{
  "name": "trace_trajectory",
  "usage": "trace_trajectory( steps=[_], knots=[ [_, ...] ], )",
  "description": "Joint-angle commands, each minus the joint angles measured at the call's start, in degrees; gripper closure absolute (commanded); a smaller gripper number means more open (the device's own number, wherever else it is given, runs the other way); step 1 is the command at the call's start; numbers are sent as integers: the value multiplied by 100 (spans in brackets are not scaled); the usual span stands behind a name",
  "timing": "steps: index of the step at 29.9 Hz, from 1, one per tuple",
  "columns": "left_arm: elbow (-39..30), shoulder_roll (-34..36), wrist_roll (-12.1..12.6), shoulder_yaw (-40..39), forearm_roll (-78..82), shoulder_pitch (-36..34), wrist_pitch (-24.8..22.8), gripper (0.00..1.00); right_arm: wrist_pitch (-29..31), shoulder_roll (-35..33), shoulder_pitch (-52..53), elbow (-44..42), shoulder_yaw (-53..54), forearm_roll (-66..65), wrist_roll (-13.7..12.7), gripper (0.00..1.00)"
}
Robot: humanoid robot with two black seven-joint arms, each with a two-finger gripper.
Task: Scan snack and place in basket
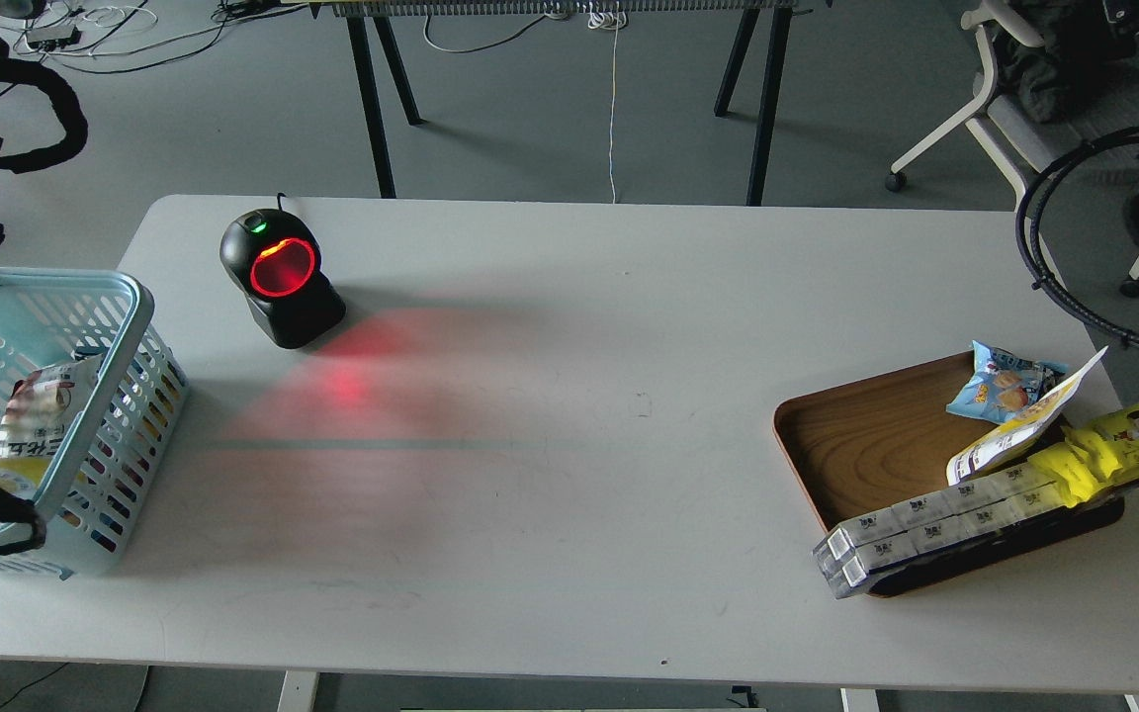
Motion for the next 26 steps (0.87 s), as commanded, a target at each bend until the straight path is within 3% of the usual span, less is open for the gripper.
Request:
trace_trajectory(
  steps=[1,14,26],
  knots=[
    [9,-335,-17,-17,-149,57,0,1,0,91,-8,-62,2,5,-75,1],
    [-9,-811,-17,-297,-1266,900,0,0,0,540,-227,-36,-103,304,-93,1],
    [-88,-951,-34,-386,-1293,909,0,0,0,514,-113,26,-446,295,-172,1]
  ],
)
